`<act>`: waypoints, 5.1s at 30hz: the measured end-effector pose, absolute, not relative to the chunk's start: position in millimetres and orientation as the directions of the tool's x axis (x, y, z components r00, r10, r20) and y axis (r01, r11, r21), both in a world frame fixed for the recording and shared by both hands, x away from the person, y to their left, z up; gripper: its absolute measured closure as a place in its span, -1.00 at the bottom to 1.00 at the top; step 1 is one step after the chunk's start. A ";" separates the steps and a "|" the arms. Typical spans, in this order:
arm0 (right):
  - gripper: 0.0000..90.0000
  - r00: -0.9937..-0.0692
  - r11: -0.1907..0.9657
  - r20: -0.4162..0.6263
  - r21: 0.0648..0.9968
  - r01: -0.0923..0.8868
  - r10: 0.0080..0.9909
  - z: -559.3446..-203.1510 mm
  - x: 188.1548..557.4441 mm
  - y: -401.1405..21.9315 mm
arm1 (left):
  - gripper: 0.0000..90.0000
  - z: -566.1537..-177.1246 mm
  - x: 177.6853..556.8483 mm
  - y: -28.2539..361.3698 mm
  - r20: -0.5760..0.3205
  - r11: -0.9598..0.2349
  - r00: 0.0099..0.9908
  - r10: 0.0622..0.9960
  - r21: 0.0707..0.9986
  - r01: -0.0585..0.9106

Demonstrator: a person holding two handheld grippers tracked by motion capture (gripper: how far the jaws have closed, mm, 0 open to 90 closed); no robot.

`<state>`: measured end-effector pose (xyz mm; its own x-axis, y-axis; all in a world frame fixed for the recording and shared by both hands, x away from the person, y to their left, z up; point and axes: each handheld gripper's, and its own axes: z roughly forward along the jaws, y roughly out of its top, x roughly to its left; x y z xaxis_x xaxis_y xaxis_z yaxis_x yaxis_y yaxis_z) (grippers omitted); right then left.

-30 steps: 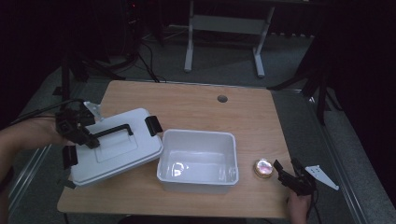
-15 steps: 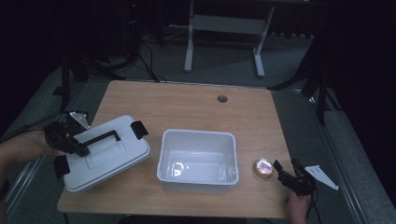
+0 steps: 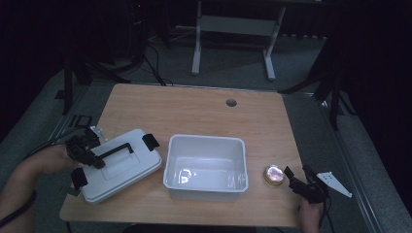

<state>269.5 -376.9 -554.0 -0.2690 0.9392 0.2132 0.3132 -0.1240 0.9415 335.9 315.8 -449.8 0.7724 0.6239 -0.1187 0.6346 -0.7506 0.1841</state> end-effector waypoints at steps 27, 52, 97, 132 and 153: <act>-0.71 -0.272 -0.136 0.233 0.934 0.332 0.934 -553.9 271.0 -378.8 | 0.85 -492.8 341.4 302.7 -0.133 -0.760 0.773 0.621 0.138 0.635; -0.68 -0.599 0.283 0.191 0.744 0.606 0.778 -532.3 287.5 -393.2 | 0.76 -492.7 348.0 303.5 -0.188 -0.751 0.751 0.633 0.089 0.654; -0.65 -0.862 0.862 0.101 0.053 0.504 0.498 -499.0 326.4 -353.6 | -0.47 -485.2 351.5 304.2 -0.216 -0.735 0.734 0.644 0.092 0.672; -0.74 -0.919 0.920 -0.043 0.034 0.391 0.392 -507.8 362.0 -308.0 | -0.71 -489.8 350.6 310.0 -0.195 -0.737 0.731 0.653 0.056 0.673; -0.68 -0.962 0.964 -0.058 -0.002 0.268 0.267 -521.9 375.7 -290.0 | -0.71 -492.5 352.7 306.9 -0.209 -0.744 0.735 0.645 0.047 0.666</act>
